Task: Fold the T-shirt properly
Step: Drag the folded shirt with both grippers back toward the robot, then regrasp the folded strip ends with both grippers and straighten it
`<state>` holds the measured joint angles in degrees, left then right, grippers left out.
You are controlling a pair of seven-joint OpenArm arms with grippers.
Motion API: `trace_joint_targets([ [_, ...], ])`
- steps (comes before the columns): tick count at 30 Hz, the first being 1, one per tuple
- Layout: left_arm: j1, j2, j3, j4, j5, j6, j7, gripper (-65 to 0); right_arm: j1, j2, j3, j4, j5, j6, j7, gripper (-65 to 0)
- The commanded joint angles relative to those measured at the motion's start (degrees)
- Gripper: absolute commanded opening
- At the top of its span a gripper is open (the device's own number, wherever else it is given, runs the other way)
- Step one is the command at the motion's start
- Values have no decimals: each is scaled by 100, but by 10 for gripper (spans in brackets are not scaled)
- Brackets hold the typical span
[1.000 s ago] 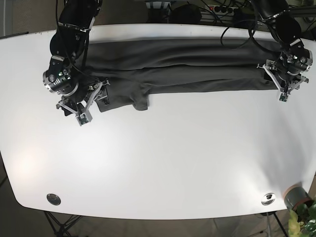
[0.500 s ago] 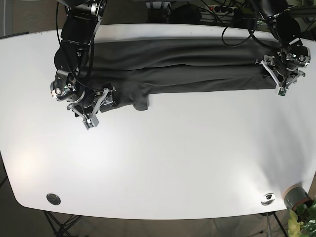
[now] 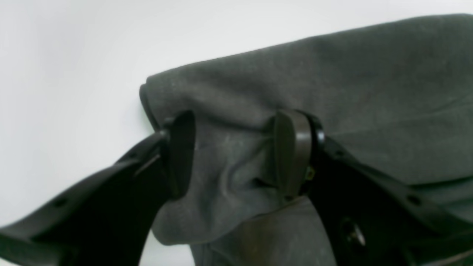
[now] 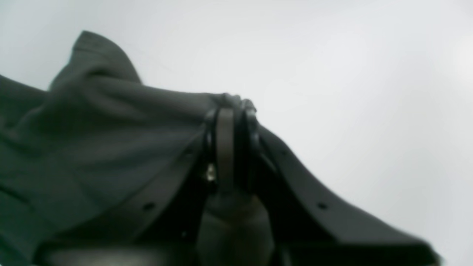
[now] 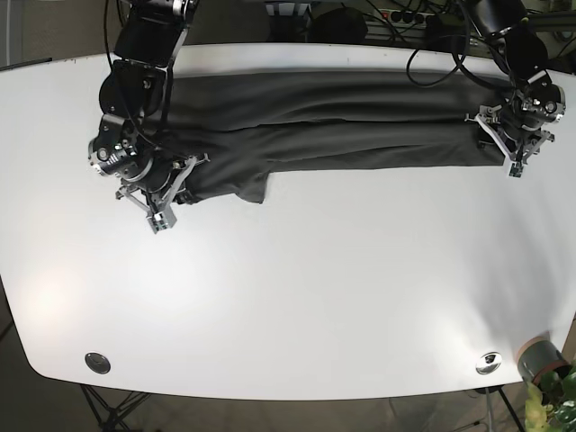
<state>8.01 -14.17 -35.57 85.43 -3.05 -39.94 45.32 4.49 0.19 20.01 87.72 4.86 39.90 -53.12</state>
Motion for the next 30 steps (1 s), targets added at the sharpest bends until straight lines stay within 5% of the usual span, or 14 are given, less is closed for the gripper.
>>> trace_joint_targets([
  [1,-5,-55,72,-37,90,-6,53,-339,4,47,140,1026,98,10,-345,-629],
  [11,-58,-81,326,-222,90,-6,44,-339,-673,-155,632,2722,98,10,-1435,-629],
  [18,-155,-81,326,-231,90,-6,44,-339,-1280,-339,825,2837,151,10,-1470,-629],
  [25,-164,-99,326,-231,90,-6,44,-339,-1711,-304,1326,2828,969,10,-1470,-629],
  [30,-164,-108,326,-231,90,-6,44,-339,-1922,-304,1450,2793,960,10,-1444,-542],
])
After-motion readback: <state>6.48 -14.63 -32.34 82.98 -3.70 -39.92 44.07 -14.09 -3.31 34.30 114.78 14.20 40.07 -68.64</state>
